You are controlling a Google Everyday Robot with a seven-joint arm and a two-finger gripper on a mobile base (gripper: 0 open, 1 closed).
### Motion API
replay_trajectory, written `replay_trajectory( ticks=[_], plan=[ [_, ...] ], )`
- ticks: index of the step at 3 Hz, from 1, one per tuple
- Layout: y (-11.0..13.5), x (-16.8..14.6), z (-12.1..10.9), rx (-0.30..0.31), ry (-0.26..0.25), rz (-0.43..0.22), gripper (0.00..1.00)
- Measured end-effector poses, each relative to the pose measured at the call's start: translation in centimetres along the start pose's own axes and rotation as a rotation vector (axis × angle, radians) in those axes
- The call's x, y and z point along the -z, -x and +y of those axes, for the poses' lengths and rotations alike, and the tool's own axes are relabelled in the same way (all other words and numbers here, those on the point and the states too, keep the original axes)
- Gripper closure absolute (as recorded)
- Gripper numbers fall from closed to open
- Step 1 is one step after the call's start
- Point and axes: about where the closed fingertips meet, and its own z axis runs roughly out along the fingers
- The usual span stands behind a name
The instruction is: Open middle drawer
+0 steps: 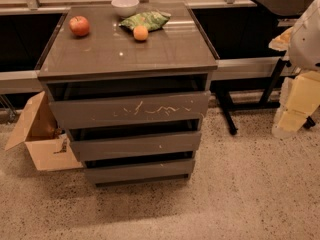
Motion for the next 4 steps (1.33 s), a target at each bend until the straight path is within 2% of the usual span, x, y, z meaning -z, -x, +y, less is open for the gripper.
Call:
replay_trajectory(
  ticks=[1,2,3,4],
  plan=[
    [0.0,0.0,0.0,0.0,-0.001,-0.001,0.0],
    [0.1,-2.4,0.4,0.026,0.017,-0.013,0.0],
    [-0.4,-7.2,1.5,0.046,0.061,-0.066,0.0],
    [-0.4,-13.3,2.8,0.072,0.137,-0.149,0.0]
  ],
)
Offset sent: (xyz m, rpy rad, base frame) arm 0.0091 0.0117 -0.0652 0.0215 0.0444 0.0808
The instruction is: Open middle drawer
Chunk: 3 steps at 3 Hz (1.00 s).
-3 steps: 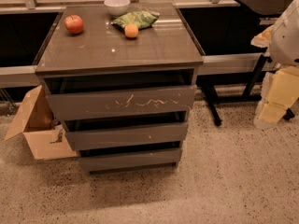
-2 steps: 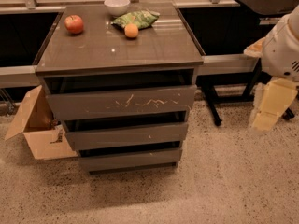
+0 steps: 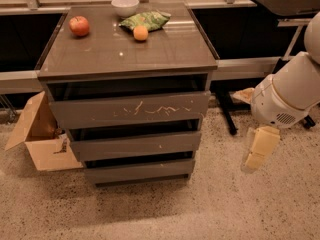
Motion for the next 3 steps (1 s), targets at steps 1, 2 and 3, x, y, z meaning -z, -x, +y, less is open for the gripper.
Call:
replay_trajectory(
  ticks=[1,2,3],
  plan=[
    [0.0,0.0,0.0,0.0,0.0,0.0,0.0],
    [0.6,-2.9,-0.4,0.04,0.031,-0.023,0.0],
    [2.0,-8.3,-0.7,0.124,0.084,-0.078,0.0]
  ],
)
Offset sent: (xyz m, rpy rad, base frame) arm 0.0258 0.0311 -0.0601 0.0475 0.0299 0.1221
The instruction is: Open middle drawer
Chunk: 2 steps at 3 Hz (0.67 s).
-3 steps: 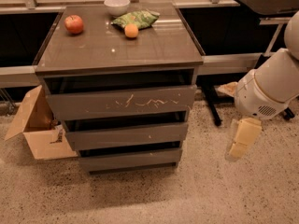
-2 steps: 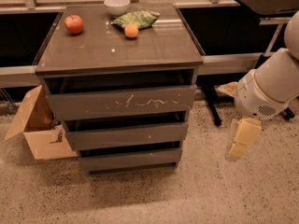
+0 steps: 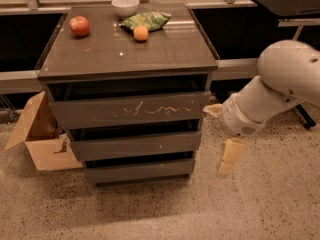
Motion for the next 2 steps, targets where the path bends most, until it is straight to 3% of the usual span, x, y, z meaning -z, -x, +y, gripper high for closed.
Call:
replay_trajectory(
  ticks=[2],
  plan=[
    [2.0,-11.6,-1.8,0.138,0.083,-0.14,0.0]
  ],
)
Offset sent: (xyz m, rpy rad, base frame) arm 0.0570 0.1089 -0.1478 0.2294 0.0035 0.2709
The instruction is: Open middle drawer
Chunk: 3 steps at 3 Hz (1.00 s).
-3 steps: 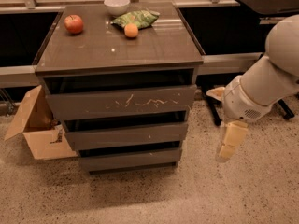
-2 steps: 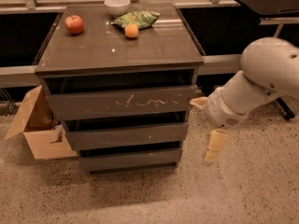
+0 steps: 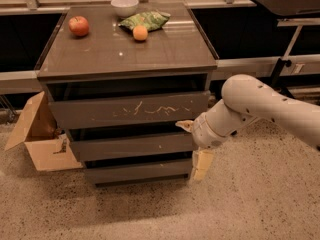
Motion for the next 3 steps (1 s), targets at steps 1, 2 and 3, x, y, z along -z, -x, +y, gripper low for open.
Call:
replay_trajectory(
  ticks=[1,2,3],
  plan=[
    [-0.3,-0.3,0.0,-0.004,0.006,0.007,0.0],
    [-0.9,-1.2,-0.2,-0.013,0.019,0.018,0.0],
    [-4.3,-4.6,-1.5,-0.01,0.016,0.06,0.0]
  ],
)
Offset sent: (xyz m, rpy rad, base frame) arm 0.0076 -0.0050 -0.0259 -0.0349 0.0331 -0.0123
